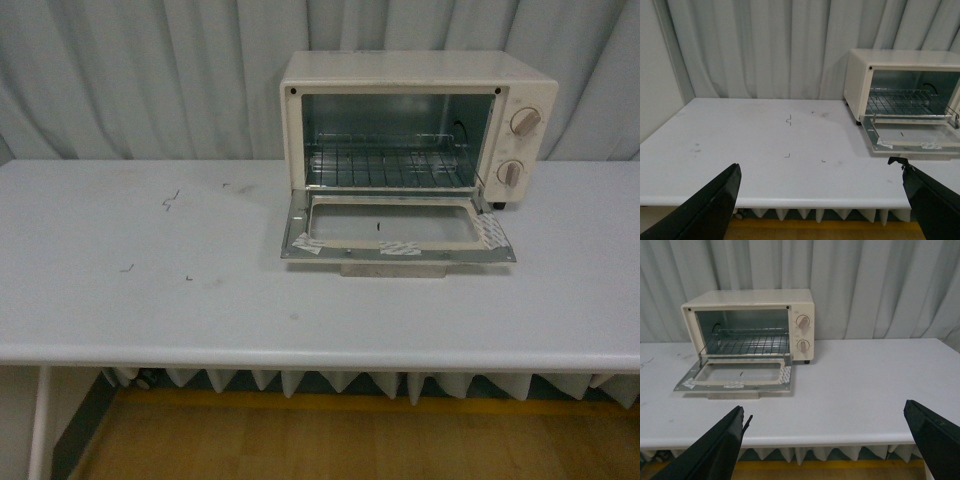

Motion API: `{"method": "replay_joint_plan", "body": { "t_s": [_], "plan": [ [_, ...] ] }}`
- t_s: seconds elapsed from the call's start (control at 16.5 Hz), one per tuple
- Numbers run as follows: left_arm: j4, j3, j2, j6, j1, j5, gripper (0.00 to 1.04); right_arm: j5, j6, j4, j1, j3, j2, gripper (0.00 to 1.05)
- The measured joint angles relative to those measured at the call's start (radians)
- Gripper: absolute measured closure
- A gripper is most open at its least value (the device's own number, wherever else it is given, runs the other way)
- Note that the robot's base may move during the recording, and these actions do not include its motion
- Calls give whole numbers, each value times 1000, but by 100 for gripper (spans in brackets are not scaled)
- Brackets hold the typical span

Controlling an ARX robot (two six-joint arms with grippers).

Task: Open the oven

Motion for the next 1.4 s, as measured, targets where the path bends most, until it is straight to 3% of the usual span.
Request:
{"method": "replay_joint_plan", "body": {
  "t_s": [1.4],
  "plan": [
    [0, 0, 0, 0, 0, 0, 7, 0, 0, 0, 0, 0, -1, 6]
  ]
}}
